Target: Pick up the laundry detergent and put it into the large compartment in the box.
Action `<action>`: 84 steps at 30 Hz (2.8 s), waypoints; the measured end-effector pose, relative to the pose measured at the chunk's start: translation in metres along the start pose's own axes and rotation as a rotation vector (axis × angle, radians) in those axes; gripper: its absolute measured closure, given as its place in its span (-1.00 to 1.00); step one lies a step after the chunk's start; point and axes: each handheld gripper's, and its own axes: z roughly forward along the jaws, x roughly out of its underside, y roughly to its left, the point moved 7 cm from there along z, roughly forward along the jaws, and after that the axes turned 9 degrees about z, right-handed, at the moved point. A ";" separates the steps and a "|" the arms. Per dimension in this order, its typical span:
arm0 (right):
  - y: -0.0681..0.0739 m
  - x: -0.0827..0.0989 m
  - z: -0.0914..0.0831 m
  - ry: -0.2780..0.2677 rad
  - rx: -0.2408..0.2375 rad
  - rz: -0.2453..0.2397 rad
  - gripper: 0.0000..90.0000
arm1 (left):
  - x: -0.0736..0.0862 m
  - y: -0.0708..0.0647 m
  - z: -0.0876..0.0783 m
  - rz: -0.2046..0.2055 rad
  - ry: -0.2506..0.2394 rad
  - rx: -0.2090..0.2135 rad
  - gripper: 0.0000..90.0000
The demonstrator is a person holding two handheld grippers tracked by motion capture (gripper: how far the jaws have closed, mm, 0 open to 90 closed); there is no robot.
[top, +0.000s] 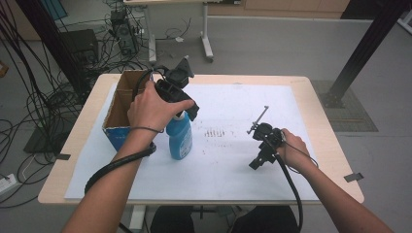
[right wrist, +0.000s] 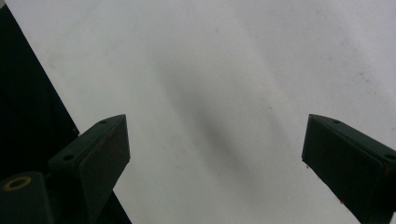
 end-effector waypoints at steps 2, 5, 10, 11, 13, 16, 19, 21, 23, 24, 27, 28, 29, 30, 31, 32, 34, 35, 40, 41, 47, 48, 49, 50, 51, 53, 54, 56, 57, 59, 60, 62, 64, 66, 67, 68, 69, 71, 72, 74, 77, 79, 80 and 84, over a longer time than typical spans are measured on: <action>0.000 0.000 0.000 0.003 0.001 -0.001 -0.83 | 0.001 0.000 0.003 -0.002 -0.001 0.006 -0.79; 0.000 0.000 0.001 0.006 -0.002 -0.001 -0.83 | 0.002 0.000 0.007 -0.005 0.001 0.007 -0.79; 0.000 0.000 0.002 0.007 -0.004 -0.001 -0.83 | 0.004 0.001 0.012 -0.008 0.003 0.016 -0.79; 0.000 0.000 0.002 0.007 -0.004 -0.001 -0.83 | 0.004 0.001 0.013 -0.009 0.004 0.015 -0.79; 0.000 0.000 0.002 0.008 -0.006 -0.003 -0.83 | 0.004 0.001 0.015 -0.008 0.006 0.009 -0.79; 0.000 0.000 0.003 0.008 -0.009 -0.001 -0.83 | 0.005 0.002 0.018 -0.007 0.008 -0.005 -0.79; 0.000 0.000 0.004 0.009 -0.009 -0.004 -0.83 | 0.006 0.002 0.021 -0.004 0.011 -0.016 -0.79; 0.000 0.000 0.005 0.014 -0.008 -0.002 -0.83 | 0.008 0.003 0.026 -0.003 0.017 -0.022 -0.79; 0.000 0.001 0.005 0.016 -0.008 -0.002 -0.83 | 0.008 0.003 0.027 -0.007 0.016 -0.020 -0.79; 0.000 0.001 0.005 0.015 -0.008 -0.002 -0.83 | 0.009 0.003 0.028 -0.009 0.017 -0.016 -0.79; 0.000 0.001 0.005 0.015 -0.007 -0.002 -0.83 | 0.010 0.004 0.031 -0.009 0.015 -0.006 -0.79; 0.000 0.001 0.005 0.014 -0.007 -0.001 -0.83 | 0.010 0.004 0.033 -0.015 0.011 -0.002 -0.78; 0.000 0.001 0.005 0.014 -0.007 -0.001 -0.83 | 0.010 0.004 0.033 -0.015 0.011 -0.002 -0.78; 0.000 0.001 0.005 0.015 -0.008 -0.001 -0.83 | 0.011 0.004 0.035 -0.016 0.011 -0.001 -0.78; 0.000 0.000 0.006 0.012 -0.011 0.000 -0.83 | 0.011 0.004 0.037 -0.016 0.015 0.001 -0.78; 0.000 0.001 0.006 0.013 -0.011 -0.002 -0.83 | 0.011 0.004 0.037 -0.016 0.015 0.001 -0.78; 0.000 0.001 0.006 0.016 -0.009 -0.004 -0.83 | 0.011 0.005 0.039 -0.017 0.011 0.002 -0.78; 0.000 0.001 0.007 0.016 -0.010 -0.004 -0.83 | 0.012 0.005 0.041 -0.020 0.011 0.007 -0.78; 0.000 0.002 0.008 0.018 -0.012 0.000 -0.83 | 0.014 0.008 0.050 -0.021 0.017 -0.005 -0.78; 0.000 0.002 0.008 0.019 -0.012 -0.001 -0.83 | 0.014 0.008 0.051 -0.023 0.018 -0.008 -0.78; -0.001 0.003 0.007 0.021 -0.009 0.000 -0.83 | 0.016 0.010 0.055 -0.027 0.012 -0.013 -0.78; -0.001 0.003 0.007 0.020 -0.008 -0.001 -0.83 | 0.016 0.010 0.055 -0.028 0.013 -0.011 -0.78; -0.001 0.003 0.007 0.020 -0.008 -0.001 -0.83 | 0.016 0.010 0.055 -0.028 0.013 -0.011 -0.78; -0.001 0.003 0.007 0.019 -0.010 0.000 -0.83 | 0.016 0.009 0.055 -0.027 0.011 -0.011 -0.78; -0.001 0.003 0.007 0.019 -0.010 0.000 -0.83 | 0.016 0.009 0.055 -0.027 0.011 -0.011 -0.78; -0.001 0.003 0.007 0.020 -0.010 0.001 -0.83 | 0.015 0.008 0.055 -0.027 0.011 -0.010 -0.78; 0.000 0.003 0.007 0.020 -0.010 0.003 -0.83 | 0.015 0.008 0.055 -0.028 0.011 -0.011 -0.78; 0.001 0.002 0.008 0.020 -0.013 0.005 -0.83 | 0.015 0.008 0.055 -0.028 0.008 -0.009 -0.78; 0.001 0.002 0.008 0.021 -0.011 -0.001 -0.83 | 0.015 0.008 0.054 -0.027 0.009 -0.013 -0.78; 0.000 0.002 0.008 0.024 -0.009 -0.003 -0.83 | 0.015 0.008 0.055 -0.027 0.010 -0.011 -0.78; 0.000 0.002 0.008 0.021 -0.011 0.000 -0.83 | 0.016 0.008 0.055 -0.030 0.011 -0.012 -0.78; 0.000 0.002 0.008 0.021 -0.010 -0.003 -0.83 | 0.016 0.009 0.055 -0.030 0.013 -0.014 -0.78; 0.000 0.002 0.008 0.021 -0.010 -0.003 -0.83 | 0.016 0.009 0.055 -0.031 0.011 -0.013 -0.78; 0.001 0.002 0.008 0.020 -0.011 -0.001 -0.83 | 0.015 0.009 0.054 -0.031 0.009 -0.009 -0.78; 0.000 0.002 0.008 0.022 -0.008 -0.004 -0.83 | 0.015 0.009 0.054 -0.032 0.006 -0.009 -0.78; 0.000 0.002 0.008 0.022 -0.008 -0.003 -0.83 | 0.015 0.009 0.053 -0.030 0.006 -0.011 -0.78; 0.000 0.002 0.008 0.022 -0.006 -0.003 -0.83 | 0.015 0.009 0.053 -0.030 0.005 -0.010 -0.78; 0.001 0.002 0.008 0.022 -0.010 0.002 -0.83 | 0.015 0.009 0.051 -0.030 0.003 -0.008 -0.79; 0.001 0.002 0.008 0.024 -0.011 0.001 -0.83 | 0.015 0.009 0.051 -0.030 0.003 -0.008 -0.79; 0.001 0.002 0.008 0.021 -0.009 -0.001 -0.83 | 0.015 0.008 0.051 -0.033 -0.005 -0.004 -0.79; 0.001 0.002 0.008 0.023 -0.006 -0.003 -0.83 | 0.015 0.008 0.051 -0.037 -0.002 -0.004 -0.80; 0.000 0.002 0.007 0.023 -0.004 -0.008 -0.83 | 0.016 0.009 0.051 -0.038 -0.004 -0.006 -0.80; 0.000 0.002 0.007 0.023 -0.004 -0.008 -0.83 | 0.016 0.009 0.051 -0.038 -0.004 -0.006 -0.80; 0.000 0.002 0.007 0.022 -0.002 -0.004 -0.82 | 0.015 0.009 0.050 -0.041 -0.009 -0.005 -0.80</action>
